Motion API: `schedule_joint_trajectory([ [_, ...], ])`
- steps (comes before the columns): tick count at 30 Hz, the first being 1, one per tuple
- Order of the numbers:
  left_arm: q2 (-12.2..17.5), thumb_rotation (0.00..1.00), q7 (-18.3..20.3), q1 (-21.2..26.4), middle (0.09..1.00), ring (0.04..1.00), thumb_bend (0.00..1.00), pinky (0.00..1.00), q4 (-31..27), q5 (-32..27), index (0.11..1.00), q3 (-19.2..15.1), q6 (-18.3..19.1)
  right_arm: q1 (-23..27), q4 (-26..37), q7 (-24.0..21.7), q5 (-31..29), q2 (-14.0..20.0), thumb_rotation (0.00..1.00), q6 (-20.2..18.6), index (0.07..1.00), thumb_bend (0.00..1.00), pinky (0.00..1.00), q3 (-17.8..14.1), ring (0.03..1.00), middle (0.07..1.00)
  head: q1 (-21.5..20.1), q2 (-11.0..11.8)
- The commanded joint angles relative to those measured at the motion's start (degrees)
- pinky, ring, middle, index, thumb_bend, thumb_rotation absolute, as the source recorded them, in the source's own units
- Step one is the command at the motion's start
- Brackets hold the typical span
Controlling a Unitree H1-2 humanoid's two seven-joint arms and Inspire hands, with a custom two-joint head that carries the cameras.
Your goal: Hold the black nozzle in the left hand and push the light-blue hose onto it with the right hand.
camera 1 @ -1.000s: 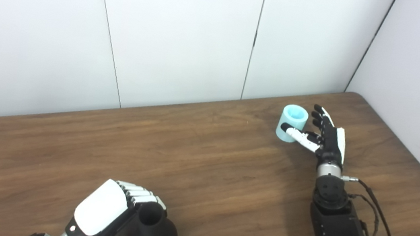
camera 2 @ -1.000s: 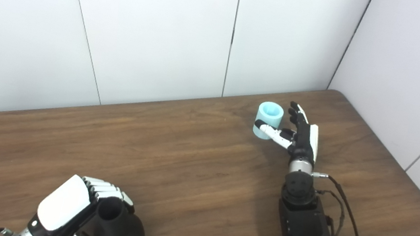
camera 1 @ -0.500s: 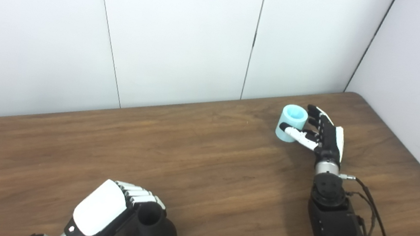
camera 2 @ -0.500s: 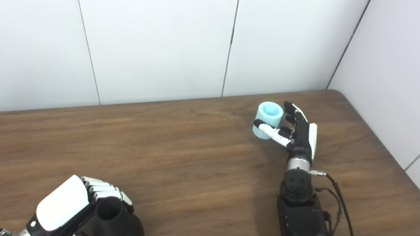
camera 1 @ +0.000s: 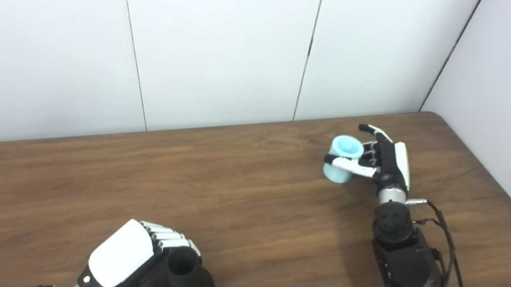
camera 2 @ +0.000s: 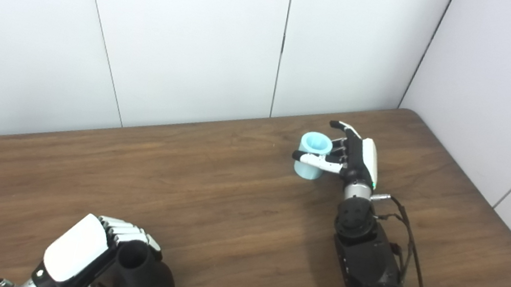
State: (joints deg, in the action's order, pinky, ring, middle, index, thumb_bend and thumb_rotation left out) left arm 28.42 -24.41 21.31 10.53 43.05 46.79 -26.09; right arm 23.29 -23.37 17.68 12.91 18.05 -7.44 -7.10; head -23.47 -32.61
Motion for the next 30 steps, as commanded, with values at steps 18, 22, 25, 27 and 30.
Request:
schedule_joint_trajectory([
  [18, 0.4, 0.0, -0.5, -7.5, 0.5, 0.432, 0.5, 0.33, 2.7, -1.2, 0.491, 1.9, -0.8, -0.4, 3.4, -3.6, 0.9, 1.3, 0.12, -1.5, 0.491, 0.51, 0.2, 1.9, 0.283, 0.603, -0.3, -0.4],
  [22, 0.4, 0.0, -0.2, -7.4, 0.501, 0.431, 0.5, 0.33, 2.9, -1.3, 0.493, 1.8, -0.8, -1.2, 5.4, -4.1, 1.7, 1.6, 0.02, -2.6, 0.492, 0.52, 0.21, 2.5, 0.297, 0.506, -0.4, -0.4],
  [25, 0.3, 0.0, -0.6, -7.5, 0.502, 0.431, 0.5, 0.33, 3.0, -1.0, 0.492, 1.7, -0.8, -1.5, 5.6, -4.0, 1.8, 1.6, 0.0, -2.5, 0.506, 0.52, 0.2, 2.4, 0.297, 0.434, -0.4, -0.4],
  [27, 0.2, 0.0, -0.6, -7.4, 0.497, 0.436, 0.5, 0.33, 3.1, -1.1, 0.492, 1.7, -0.8, -1.6, 5.5, -4.0, 1.9, 1.7, 0.0, -2.1, 0.491, 0.52, 0.29, 2.4, 0.396, 0.474, -0.5, -0.5],
  [30, 0.2, 0.0, -0.4, -7.4, 0.499, 0.433, 0.5, 0.33, 3.1, -1.3, 0.493, 1.7, -0.8, -1.9, 6.1, -3.9, 2.4, 1.7, 0.0, -2.2, 0.488, 0.53, 0.3, 2.5, 0.413, 0.486, -0.6, -0.5],
])
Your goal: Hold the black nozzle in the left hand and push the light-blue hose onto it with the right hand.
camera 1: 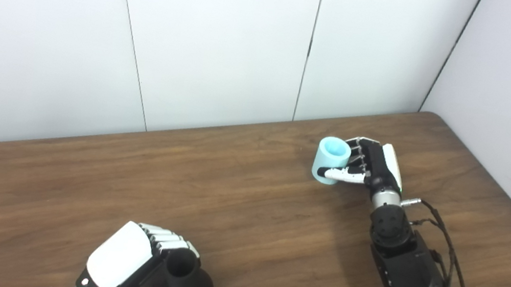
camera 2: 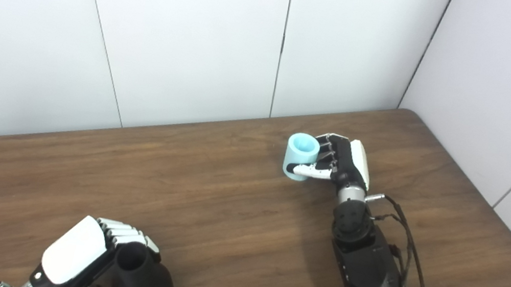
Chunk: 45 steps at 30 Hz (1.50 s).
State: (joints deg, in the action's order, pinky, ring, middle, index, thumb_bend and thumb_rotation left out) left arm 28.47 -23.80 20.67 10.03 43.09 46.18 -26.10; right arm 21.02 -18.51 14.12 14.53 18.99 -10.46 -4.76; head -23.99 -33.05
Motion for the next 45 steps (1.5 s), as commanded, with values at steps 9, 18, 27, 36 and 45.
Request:
schedule_joint_trajectory([
  [9, 0.1, 0.0, -1.6, -6.5, 0.506, 0.426, 0.5, 0.33, 4.1, -1.0, 0.491, 2.5, -0.8, -0.2, 1.9, -0.5, 1.1, 0.7, 0.0, 1.4, 0.492, 0.53, 0.35, 0.2, 0.455, 0.472, 0.0, 0.0],
  [18, -0.2, 0.0, -0.8, -6.4, 0.508, 0.422, 0.5, 0.32, 4.3, -0.7, 0.494, 2.1, -0.8, -1.5, 4.3, -1.7, 2.3, 1.5, 0.0, 2.0, 0.482, 0.52, 0.3, 1.1, 0.411, 0.499, 0.3, -0.3],
  [27, -0.4, 0.0, -0.3, -6.3, 0.507, 0.426, 0.5, 0.33, 4.4, -0.9, 0.491, 2.0, -0.8, -2.5, 5.7, -2.8, 1.4, 1.0, 0.0, 2.9, 0.471, 0.53, 0.24, 0.6, 0.307, 0.505, 0.5, -0.3],
  [36, -0.4, 0.0, 0.3, -6.2, 0.509, 0.423, 0.5, 0.33, 4.5, -1.1, 0.492, 1.9, -0.8, -3.0, 10.0, -4.1, 2.5, 0.4, 0.0, -3.0, 0.466, 0.52, 0.43, 0.7, 0.436, 0.519, 0.4, -0.3],
  [45, -0.6, 0.0, 0.3, -6.2, 0.509, 0.423, 0.5, 0.32, 4.5, -1.0, 0.491, 1.8, -0.8, -3.3, 10.5, -4.9, 1.7, 0.1, 0.0, -2.5, 0.461, 0.52, 0.47, 0.0, 0.454, 0.521, 0.4, -0.3],
])
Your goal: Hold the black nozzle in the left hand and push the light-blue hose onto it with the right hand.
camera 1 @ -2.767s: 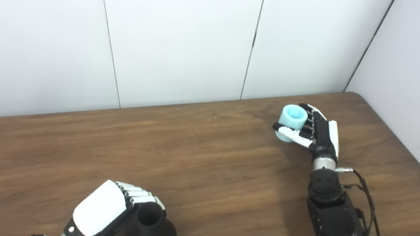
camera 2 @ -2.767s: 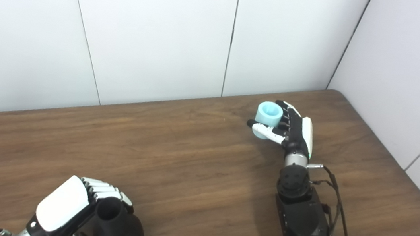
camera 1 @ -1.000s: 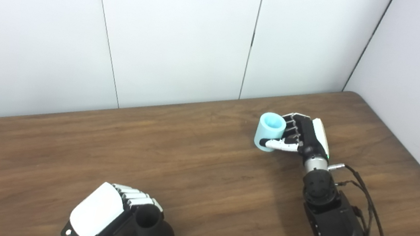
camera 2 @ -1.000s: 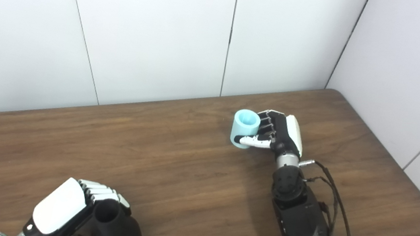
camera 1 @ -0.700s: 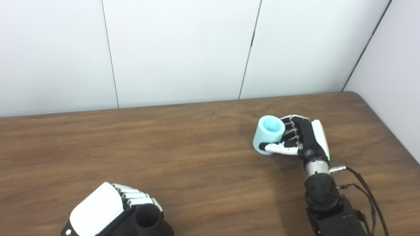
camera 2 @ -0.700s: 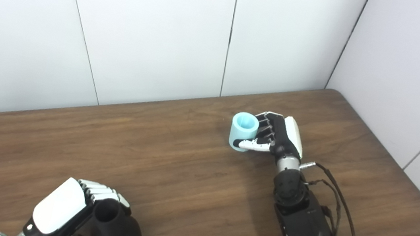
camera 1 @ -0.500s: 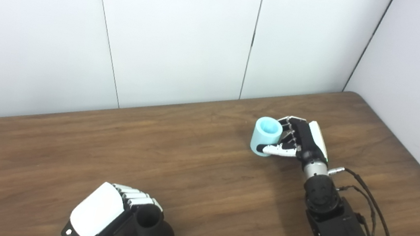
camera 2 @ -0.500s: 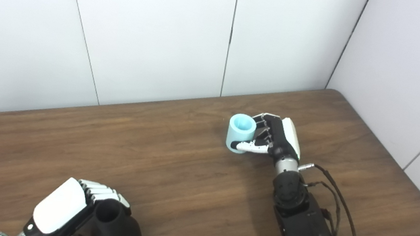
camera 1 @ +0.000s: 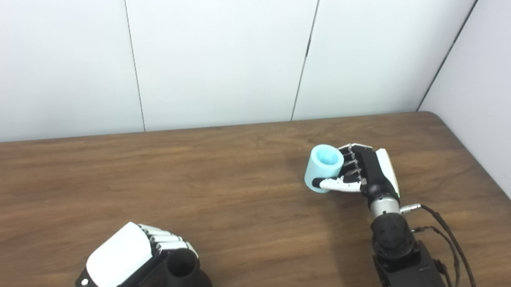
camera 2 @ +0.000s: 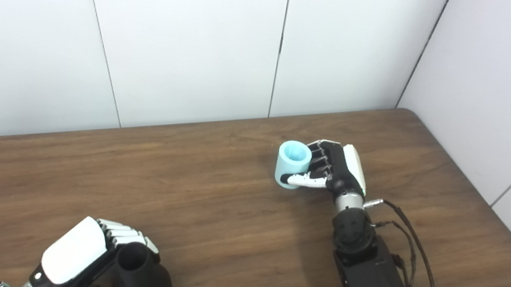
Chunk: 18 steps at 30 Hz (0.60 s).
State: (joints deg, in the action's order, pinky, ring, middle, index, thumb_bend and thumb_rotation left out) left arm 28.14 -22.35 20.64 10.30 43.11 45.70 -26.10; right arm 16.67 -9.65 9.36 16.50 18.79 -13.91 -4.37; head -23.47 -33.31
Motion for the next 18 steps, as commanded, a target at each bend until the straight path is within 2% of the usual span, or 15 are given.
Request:
schedule_joint_trajectory([
  [1, -0.3, 0.0, -1.1, -6.2, 0.509, 0.423, 0.5, 0.33, 4.2, -1.0, 0.491, 2.3, -0.8, 1.0, 1.6, -0.2, -0.3, 0.3, 0.0, 0.9, 0.461, 0.52, 0.47, -0.5, 0.455, 0.521, -0.1, -0.1],
  [7, -0.2, 0.0, -1.3, -6.2, 0.505, 0.424, 0.5, 0.32, 4.0, -1.0, 0.496, 2.5, -0.8, 1.0, 2.7, -1.1, -1.7, 0.0, 0.0, 0.4, 0.46, 0.52, 0.48, -1.1, 0.461, 0.519, 0.0, -0.2],
  [12, -0.1, 0.0, -1.3, -6.2, 0.502, 0.429, 0.5, 0.33, 4.1, -1.2, 0.493, 2.6, -0.8, 0.8, 3.2, -1.8, -2.5, 0.0, 0.0, 1.3, 0.432, 0.51, 0.58, -1.3, 0.52, 0.522, 0.0, -0.2],
  [15, -0.1, 0.0, -1.3, -6.2, 0.504, 0.428, 0.5, 0.33, 4.1, -1.3, 0.494, 2.6, -0.8, 0.6, 3.6, -2.0, -2.5, 0.1, 0.0, 1.4, 0.431, 0.51, 0.57, -1.2, 0.515, 0.523, 0.0, -0.2],
  [18, -0.1, 0.0, -1.1, -6.1, 0.498, 0.433, 0.5, 0.33, 4.2, -1.3, 0.497, 2.7, -0.8, 0.5, 4.4, -2.2, -2.3, 0.1, 0.0, 1.3, 0.439, 0.51, 0.49, -1.1, 0.477, 0.527, 0.0, -0.2],
])
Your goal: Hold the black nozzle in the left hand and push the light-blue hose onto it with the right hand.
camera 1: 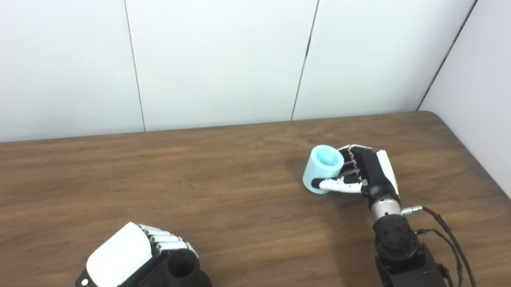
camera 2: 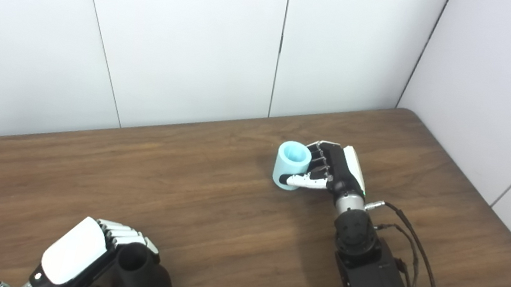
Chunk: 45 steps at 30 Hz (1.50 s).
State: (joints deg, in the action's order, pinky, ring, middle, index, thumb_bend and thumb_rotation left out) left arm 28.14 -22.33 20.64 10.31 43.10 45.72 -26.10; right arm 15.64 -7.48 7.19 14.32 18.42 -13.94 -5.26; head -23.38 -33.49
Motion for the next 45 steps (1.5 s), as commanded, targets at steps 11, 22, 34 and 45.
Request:
schedule_joint_trajectory([
  [11, -0.2, 0.0, -1.1, -6.2, 0.504, 0.425, 0.5, 0.32, 4.1, -1.3, 0.499, 2.7, -0.8, 0.6, 9.7, -3.3, -0.2, 0.0, 0.0, 0.1, 0.432, 0.51, 0.51, 1.0, 0.497, 0.514, 0.6, -0.6],
  [22, -1.5, 0.0, 0.6, -6.0, 0.506, 0.379, 0.5, 0.28, 6.8, -5.0, 0.536, 2.9, -0.8, -0.3, 20.0, -7.9, 0.9, 0.1, 0.0, -1.9, 0.435, 0.51, 0.44, 3.8, 0.479, 0.524, 2.9, -1.7],
  [34, -5.0, 0.0, 0.9, -4.7, 0.475, 0.349, 0.49, 0.22, 10.2, -3.3, 0.555, 3.2, -0.8, -2.4, 30.4, -13.7, -3.5, -0.6, 0.0, -1.7, 0.433, 0.51, 0.4, 4.7, 0.484, 0.526, 11.2, -3.7],
  [45, -7.2, 0.0, 1.4, -4.5, 0.484, 0.355, 0.49, 0.24, 12.4, -0.9, 0.548, 1.2, -0.8, -3.6, 37.2, -16.7, -6.0, -2.1, 0.0, -3.2, 0.44, 0.51, 0.37, 6.2, 0.464, 0.531, 14.0, -4.5],
])
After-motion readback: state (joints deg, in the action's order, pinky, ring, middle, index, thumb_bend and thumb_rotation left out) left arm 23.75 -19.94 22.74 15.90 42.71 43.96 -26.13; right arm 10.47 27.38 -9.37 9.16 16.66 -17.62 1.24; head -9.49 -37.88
